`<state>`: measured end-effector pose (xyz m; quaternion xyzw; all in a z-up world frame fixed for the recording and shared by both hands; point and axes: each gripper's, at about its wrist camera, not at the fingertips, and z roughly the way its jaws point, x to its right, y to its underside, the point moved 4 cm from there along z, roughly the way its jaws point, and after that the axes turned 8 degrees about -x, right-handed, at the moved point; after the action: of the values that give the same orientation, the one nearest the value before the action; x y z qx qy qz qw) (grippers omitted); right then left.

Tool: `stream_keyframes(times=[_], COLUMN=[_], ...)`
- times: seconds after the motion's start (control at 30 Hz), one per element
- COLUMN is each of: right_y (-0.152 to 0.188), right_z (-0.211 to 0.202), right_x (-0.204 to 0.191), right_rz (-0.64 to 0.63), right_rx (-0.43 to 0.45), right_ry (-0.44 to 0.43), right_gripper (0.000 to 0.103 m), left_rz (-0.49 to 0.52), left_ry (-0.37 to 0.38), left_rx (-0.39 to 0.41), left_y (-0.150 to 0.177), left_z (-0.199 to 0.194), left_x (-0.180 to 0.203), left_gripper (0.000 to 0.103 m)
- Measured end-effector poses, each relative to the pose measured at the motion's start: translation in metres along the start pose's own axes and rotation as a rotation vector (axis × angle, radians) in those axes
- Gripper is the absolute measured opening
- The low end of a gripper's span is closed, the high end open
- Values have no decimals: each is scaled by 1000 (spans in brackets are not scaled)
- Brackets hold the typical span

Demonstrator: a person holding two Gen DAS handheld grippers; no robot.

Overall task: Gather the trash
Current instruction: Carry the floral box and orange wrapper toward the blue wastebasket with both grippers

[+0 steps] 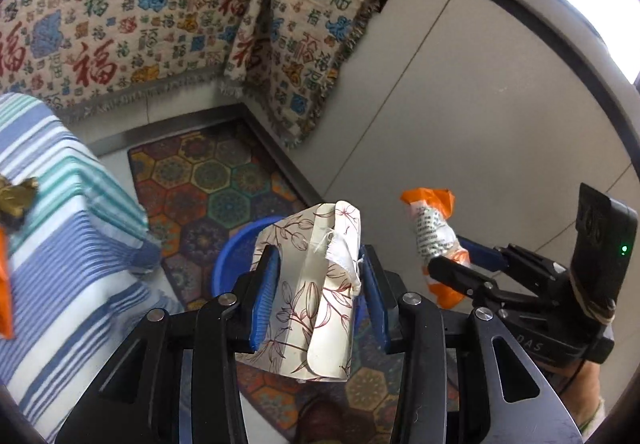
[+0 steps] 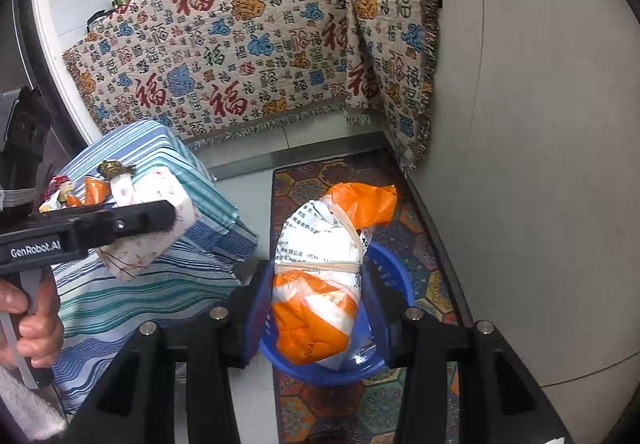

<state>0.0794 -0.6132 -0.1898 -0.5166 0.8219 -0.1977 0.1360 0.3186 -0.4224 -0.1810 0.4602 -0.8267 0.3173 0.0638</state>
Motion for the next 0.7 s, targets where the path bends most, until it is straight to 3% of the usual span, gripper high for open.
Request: stream_keyframes(times=[0.47,0.53,0.6,0.63,0.7], right_y=[-5,-4,-7,-7,-9], right_z=[39,42,46,46,43], right_x=[26,26,24,24,24], right_rz=[-26,-24,-20,-20,-22], right_rx=[-52,-50,-47,-43,-28], right_ry=[2,-2,-1,7,22], right_gripper=[45,47,65,71,71], left_rz=[-86,-93,-107,-110,-99], left_ry=[68,80,93,99,96], left_rx=[-49,-37,-29,-17,-6], left_y=[-19,-21,-26,-29,-35], left_z=[71,76,82,83,81], left_x=[-4,-5,-7,-8,-6], left_gripper=[43,47,78,81,82])
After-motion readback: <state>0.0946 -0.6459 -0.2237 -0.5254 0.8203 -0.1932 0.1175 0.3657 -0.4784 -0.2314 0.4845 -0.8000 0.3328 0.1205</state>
